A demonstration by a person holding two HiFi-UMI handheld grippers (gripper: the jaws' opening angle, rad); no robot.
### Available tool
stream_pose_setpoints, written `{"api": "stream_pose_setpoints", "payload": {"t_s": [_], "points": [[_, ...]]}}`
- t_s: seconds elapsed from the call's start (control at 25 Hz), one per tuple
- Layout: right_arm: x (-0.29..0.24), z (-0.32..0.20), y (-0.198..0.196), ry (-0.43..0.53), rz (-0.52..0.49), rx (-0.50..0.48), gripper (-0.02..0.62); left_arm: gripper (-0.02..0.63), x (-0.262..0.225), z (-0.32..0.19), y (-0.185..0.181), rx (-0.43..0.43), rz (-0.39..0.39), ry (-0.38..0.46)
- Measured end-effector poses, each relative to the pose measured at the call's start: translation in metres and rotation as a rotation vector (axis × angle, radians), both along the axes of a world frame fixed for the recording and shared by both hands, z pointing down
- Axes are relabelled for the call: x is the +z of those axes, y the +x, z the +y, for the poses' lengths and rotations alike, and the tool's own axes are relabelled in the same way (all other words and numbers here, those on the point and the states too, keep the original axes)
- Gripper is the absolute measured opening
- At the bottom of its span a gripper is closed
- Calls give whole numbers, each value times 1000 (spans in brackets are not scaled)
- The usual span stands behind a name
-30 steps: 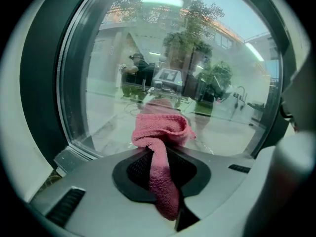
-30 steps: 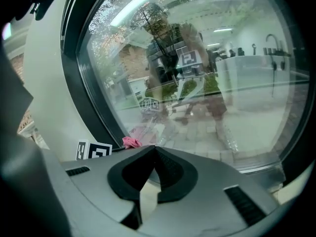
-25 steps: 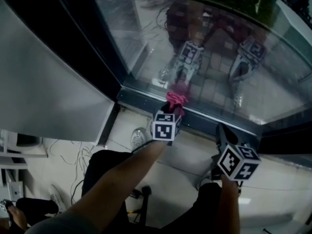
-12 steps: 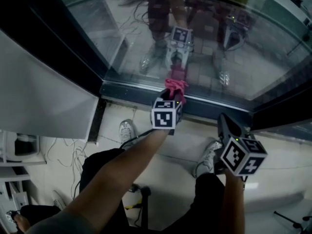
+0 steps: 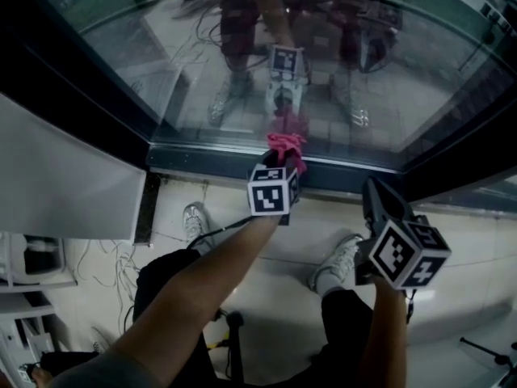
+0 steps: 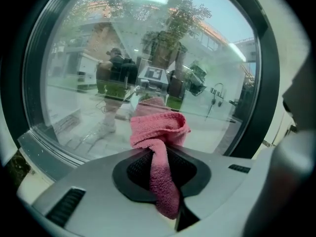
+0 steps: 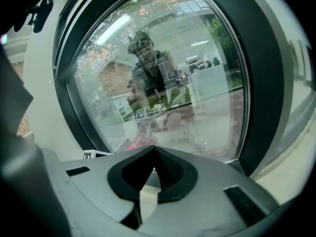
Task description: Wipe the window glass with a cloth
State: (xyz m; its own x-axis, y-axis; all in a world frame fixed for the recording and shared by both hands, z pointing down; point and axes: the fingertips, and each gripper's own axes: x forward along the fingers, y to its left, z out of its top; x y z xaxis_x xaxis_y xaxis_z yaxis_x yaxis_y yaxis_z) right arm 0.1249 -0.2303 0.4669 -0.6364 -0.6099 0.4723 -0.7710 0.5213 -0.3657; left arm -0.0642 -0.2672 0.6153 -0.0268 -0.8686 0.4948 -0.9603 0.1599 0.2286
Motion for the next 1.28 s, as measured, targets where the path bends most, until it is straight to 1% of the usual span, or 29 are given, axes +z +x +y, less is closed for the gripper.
{"api": "stream_pose_setpoints", "payload": {"t_s": [0.08,0.2,0.36,0.52,0.64,0.76,0.88,0.96,1.04,1.2,1.28], "points": [[6,-1,10,-2,-13,19,5,58,1,-2,7,2,1,-1],[16,-2,24,-24,-37,47,5,58,4,-7,20,3,23,7],[24,-4,45,-38,-40,77,5,58,4,-17,58,58,22,13],[26,-7,59,-30,-42,95,5,58,2,-27,89,77,47,8],[34,-8,69,-42,-43,103,5,58,5,-33,108,90,53,-4],[31,-11,81,-31,-39,123,5,58,5,-39,130,136,41,-5],[30,-12,89,-18,-33,144,5,58,5,-47,156,198,26,-5],[30,-12,95,-23,-49,162,5,58,5,-53,173,231,22,-5],[31,-12,100,-32,-71,176,5,58,5,-58,187,245,25,-5],[34,-14,114,-63,-151,220,5,58,10,-66,210,270,18,-12],[36,-15,119,-75,-173,238,5,58,13,-69,222,291,16,-16]]}}
